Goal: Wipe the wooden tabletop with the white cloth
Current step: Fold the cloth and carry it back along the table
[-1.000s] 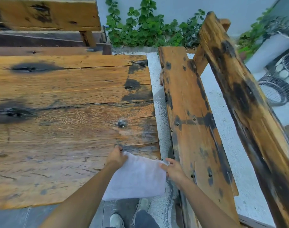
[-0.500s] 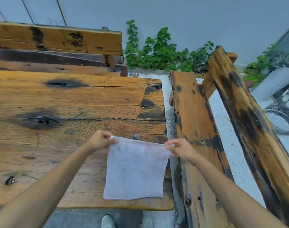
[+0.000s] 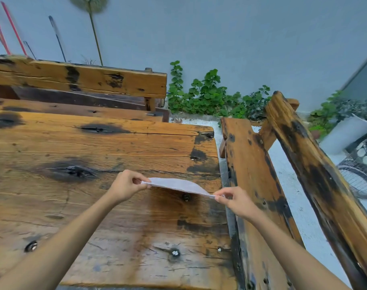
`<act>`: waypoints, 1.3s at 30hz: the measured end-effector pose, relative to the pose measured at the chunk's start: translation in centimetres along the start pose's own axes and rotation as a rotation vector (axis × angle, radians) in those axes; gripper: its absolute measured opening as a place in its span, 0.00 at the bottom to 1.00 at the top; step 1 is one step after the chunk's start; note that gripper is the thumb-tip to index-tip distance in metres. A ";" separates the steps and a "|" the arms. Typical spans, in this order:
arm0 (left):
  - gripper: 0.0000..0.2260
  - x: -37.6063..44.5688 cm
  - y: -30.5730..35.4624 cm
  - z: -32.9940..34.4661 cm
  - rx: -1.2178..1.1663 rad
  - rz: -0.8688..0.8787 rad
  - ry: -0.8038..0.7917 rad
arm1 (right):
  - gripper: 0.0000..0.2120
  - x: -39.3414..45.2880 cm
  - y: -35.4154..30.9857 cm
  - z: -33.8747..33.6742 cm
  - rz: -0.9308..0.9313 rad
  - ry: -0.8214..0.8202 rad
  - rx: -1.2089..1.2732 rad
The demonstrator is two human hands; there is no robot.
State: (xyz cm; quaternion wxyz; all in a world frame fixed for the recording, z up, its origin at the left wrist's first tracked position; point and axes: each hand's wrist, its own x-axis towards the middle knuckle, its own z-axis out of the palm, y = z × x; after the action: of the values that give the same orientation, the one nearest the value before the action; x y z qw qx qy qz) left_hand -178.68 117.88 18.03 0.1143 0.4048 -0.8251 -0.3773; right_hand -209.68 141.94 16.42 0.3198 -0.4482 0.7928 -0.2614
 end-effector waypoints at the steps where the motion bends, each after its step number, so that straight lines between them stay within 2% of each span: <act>1: 0.04 -0.9 -0.9 0.4 0.033 0.007 -0.024 | 0.05 -0.7 0.6 1.0 0.001 -0.020 -0.007; 8: 0.05 -8.1 -7.2 5.4 0.156 -0.119 -0.373 | 0.05 -6.2 5.6 9.5 0.123 -0.226 -0.053; 12: 0.05 -12.1 -9.7 7.3 0.070 -0.153 -0.557 | 0.05 -9.7 7.6 12.5 0.198 -0.349 -0.022; 15: 0.04 -14.7 -11.5 7.9 0.054 -0.184 -0.655 | 0.03 -12.1 8.3 13.4 0.225 -0.430 0.027; 19: 0.07 -16.0 -12.4 8.5 0.047 -0.184 -0.742 | 0.05 -13.2 8.5 14.0 0.230 -0.533 0.003; 21: 0.05 -15.3 -12.4 8.5 0.010 -0.207 -0.723 | 0.02 -12.5 8.5 13.8 0.237 -0.543 0.013; 23: 0.07 -14.0 -12.3 8.5 -0.049 -0.216 -0.671 | 0.04 -11.2 8.5 13.5 0.234 -0.508 0.023; 26: 0.06 -11.1 -12.3 8.3 -0.129 -0.248 -0.528 | 0.05 -8.4 8.2 12.5 0.218 -0.417 0.022; 31: 0.03 -5.4 -13.6 9.1 -0.076 -0.261 -0.368 | 0.08 -1.5 8.2 11.6 0.263 -0.309 0.034; 33: 0.11 -3.2 -14.4 10.1 -0.114 -0.332 -0.257 | 0.14 1.2 8.5 12.2 0.314 -0.229 0.086; 35: 0.25 -2.0 -15.0 11.3 -0.251 -0.491 -0.148 | 0.22 2.9 8.8 13.1 0.435 -0.140 0.183; 36: 0.27 -1.8 -15.0 11.9 -0.313 -0.584 -0.110 | 0.26 3.2 8.6 13.6 0.512 -0.108 0.201; 37: 0.26 -1.9 -15.2 12.9 -0.344 -0.659 -0.102 | 0.28 3.2 8.9 14.4 0.588 -0.093 0.184; 39: 0.14 -2.7 -15.7 14.7 -0.263 -0.670 -0.120 | 0.27 2.2 9.1 15.9 0.669 -0.079 0.102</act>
State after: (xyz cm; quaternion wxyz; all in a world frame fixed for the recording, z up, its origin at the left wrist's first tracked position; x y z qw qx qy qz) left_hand -175.00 121.63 -3.01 -0.0133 0.6115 -0.5965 -0.5198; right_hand -203.75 142.15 -1.05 0.4405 -0.1563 0.8687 -0.1639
